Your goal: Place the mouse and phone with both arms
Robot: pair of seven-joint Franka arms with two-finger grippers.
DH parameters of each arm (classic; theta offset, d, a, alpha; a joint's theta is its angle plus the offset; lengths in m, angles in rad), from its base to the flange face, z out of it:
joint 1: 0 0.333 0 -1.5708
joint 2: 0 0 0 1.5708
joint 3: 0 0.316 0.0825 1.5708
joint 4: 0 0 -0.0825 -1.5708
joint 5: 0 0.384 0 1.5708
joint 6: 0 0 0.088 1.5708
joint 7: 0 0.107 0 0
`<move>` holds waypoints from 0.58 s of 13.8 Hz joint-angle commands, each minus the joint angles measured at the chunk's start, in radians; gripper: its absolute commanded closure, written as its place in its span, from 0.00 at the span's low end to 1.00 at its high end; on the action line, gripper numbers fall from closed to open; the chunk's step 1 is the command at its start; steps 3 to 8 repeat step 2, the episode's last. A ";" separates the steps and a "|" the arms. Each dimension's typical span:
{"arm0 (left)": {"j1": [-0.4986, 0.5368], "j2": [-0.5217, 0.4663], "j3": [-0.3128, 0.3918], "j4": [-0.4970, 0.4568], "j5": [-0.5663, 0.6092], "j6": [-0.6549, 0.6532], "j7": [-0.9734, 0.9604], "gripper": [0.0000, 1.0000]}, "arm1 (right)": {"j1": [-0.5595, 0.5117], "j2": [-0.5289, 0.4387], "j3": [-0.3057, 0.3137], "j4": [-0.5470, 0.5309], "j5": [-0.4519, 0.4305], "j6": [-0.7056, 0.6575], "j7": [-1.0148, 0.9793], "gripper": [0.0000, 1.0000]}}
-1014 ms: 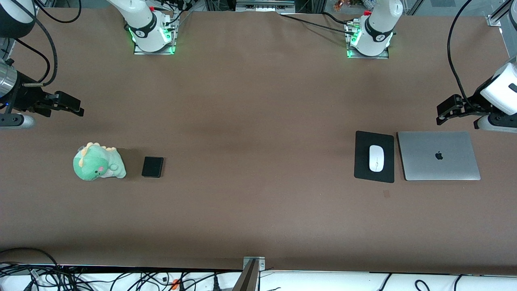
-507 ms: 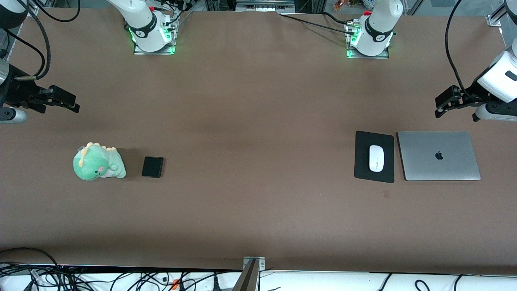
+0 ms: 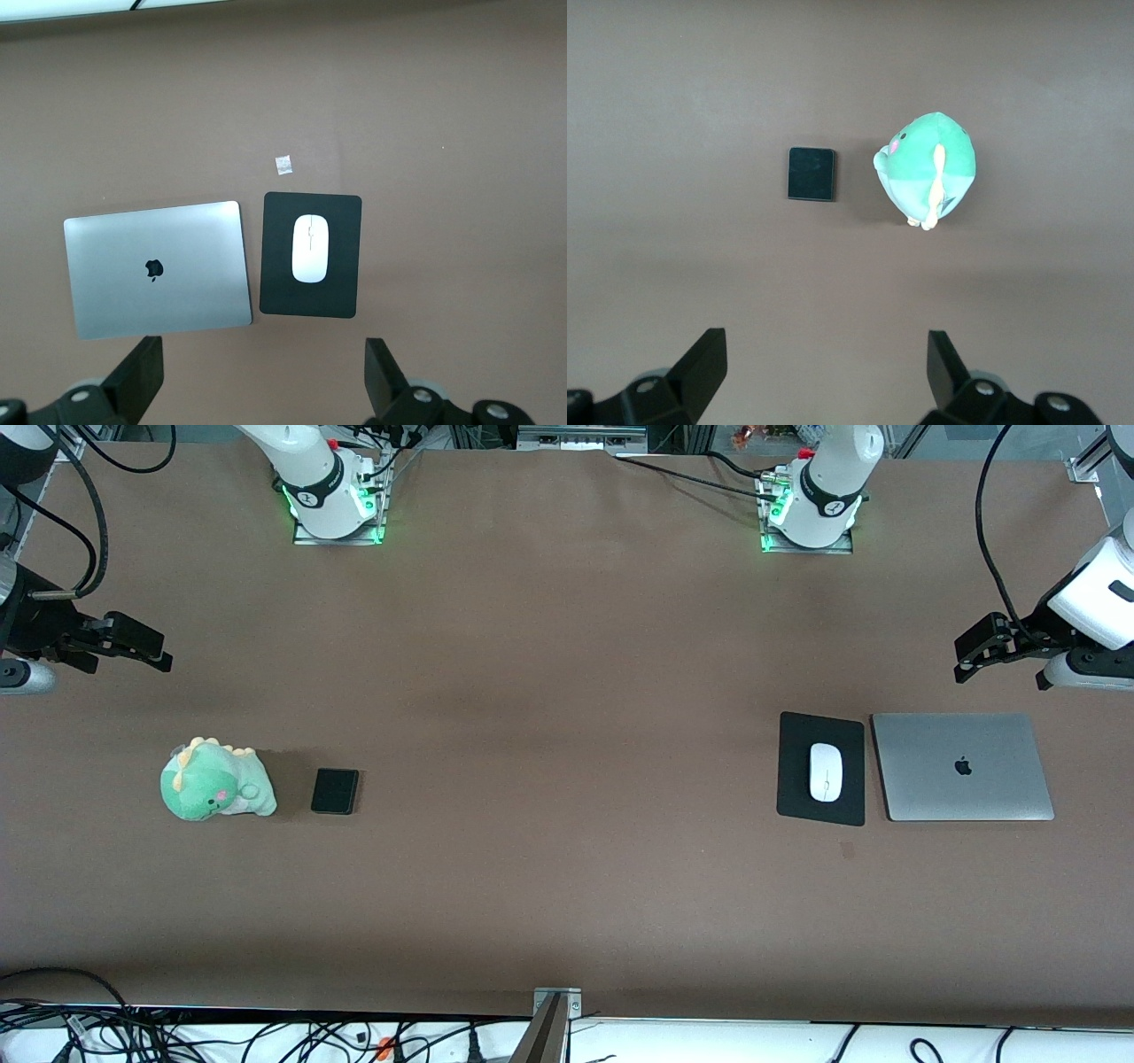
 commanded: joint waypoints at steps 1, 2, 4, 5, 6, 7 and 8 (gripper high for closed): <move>0.005 -0.009 -0.004 -0.001 0.005 -0.007 0.005 0.00 | -0.013 0.011 0.011 0.027 -0.011 -0.009 -0.003 0.00; 0.005 -0.009 -0.004 -0.001 0.004 -0.007 0.003 0.00 | -0.013 0.011 0.011 0.027 -0.011 -0.009 -0.003 0.00; 0.005 -0.009 -0.004 -0.001 0.004 -0.007 0.003 0.00 | -0.013 0.011 0.011 0.027 -0.011 -0.009 -0.003 0.00; 0.005 -0.009 -0.004 -0.001 0.004 -0.007 0.003 0.00 | -0.013 0.011 0.011 0.027 -0.011 -0.009 -0.003 0.00; 0.005 -0.009 -0.004 -0.001 0.004 -0.007 0.003 0.00 | -0.013 0.011 0.011 0.027 -0.011 -0.009 -0.003 0.00; 0.005 -0.009 -0.004 -0.001 0.004 -0.007 0.003 0.00 | -0.013 0.011 0.011 0.027 -0.011 -0.009 -0.003 0.00; 0.005 -0.009 -0.004 -0.001 0.004 -0.007 0.003 0.00 | -0.013 0.011 0.011 0.027 -0.011 -0.009 -0.003 0.00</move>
